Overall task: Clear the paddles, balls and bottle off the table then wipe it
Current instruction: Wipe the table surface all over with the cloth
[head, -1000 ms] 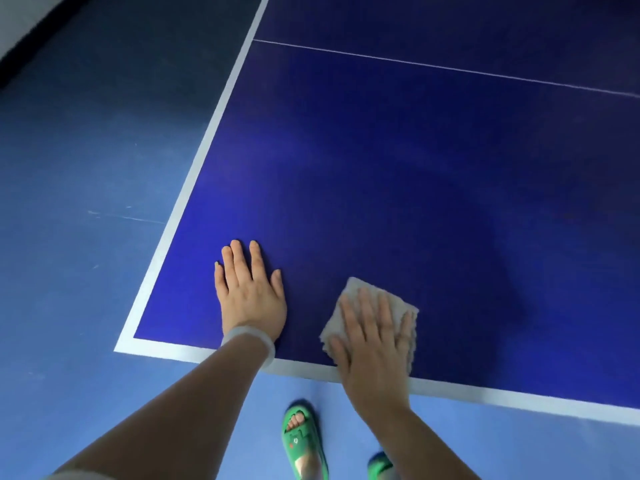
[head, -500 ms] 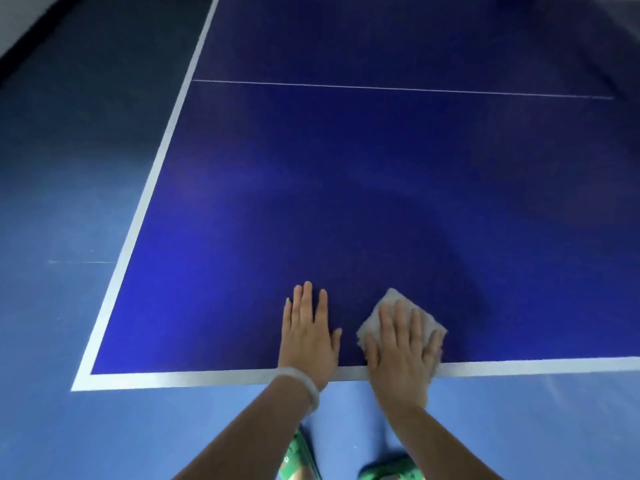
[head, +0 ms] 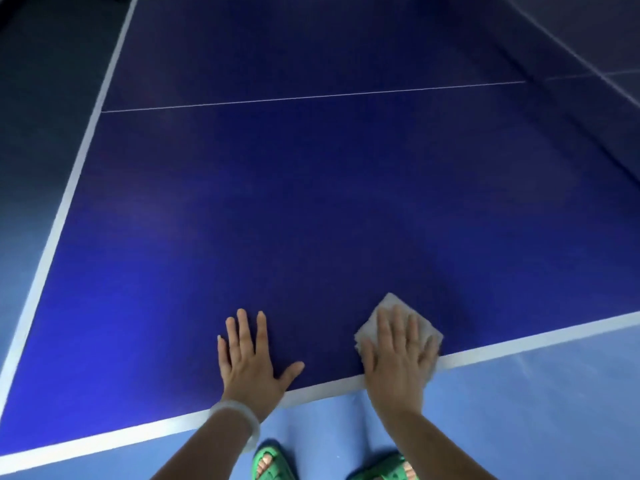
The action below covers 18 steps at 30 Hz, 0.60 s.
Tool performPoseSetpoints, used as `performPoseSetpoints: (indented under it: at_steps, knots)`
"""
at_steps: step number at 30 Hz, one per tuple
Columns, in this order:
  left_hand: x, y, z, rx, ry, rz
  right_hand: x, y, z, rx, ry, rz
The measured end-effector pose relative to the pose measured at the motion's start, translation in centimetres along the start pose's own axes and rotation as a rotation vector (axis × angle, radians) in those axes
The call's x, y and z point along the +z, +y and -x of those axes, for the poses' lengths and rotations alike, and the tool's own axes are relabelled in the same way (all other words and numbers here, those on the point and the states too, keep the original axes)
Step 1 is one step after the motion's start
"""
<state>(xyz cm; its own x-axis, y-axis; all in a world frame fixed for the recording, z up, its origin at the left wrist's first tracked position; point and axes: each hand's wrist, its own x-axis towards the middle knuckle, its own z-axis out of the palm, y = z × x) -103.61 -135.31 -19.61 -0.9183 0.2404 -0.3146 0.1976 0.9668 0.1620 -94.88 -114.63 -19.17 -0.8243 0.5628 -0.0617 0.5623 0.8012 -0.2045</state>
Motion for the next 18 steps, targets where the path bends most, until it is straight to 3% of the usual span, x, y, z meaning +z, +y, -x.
performPoseSetpoints:
  at_steps: [3, 5, 8, 13, 16, 18]
  knots:
    - [-0.3, 0.3, 0.3, 0.0, 0.024, 0.025, 0.4, 1.6, 1.0, -0.382, -0.095, 0.05]
    - [-0.8, 1.1, 0.3, -0.025, 0.043, 0.062, 0.1, 4.6, -0.1, -0.469, -0.112, 0.063]
    - [-1.5, 4.5, -0.2, -0.028, 0.042, 0.179, -1.0, 9.2, -2.4, -0.316, -0.085, 0.056]
    - [-0.9, 15.9, -2.3, 0.225, 0.018, 0.177, -2.9, 14.7, -6.3, 0.053, -0.081, 0.096]
    - [-0.2, 21.7, -3.8, 0.16, -0.123, 0.121, -2.4, 13.9, -7.0, 0.231, -0.055, 0.061]
    - [0.6, 23.5, -4.2, 0.088, -0.171, 0.078, -2.3, 13.5, -6.2, 0.148, -0.026, 0.058]
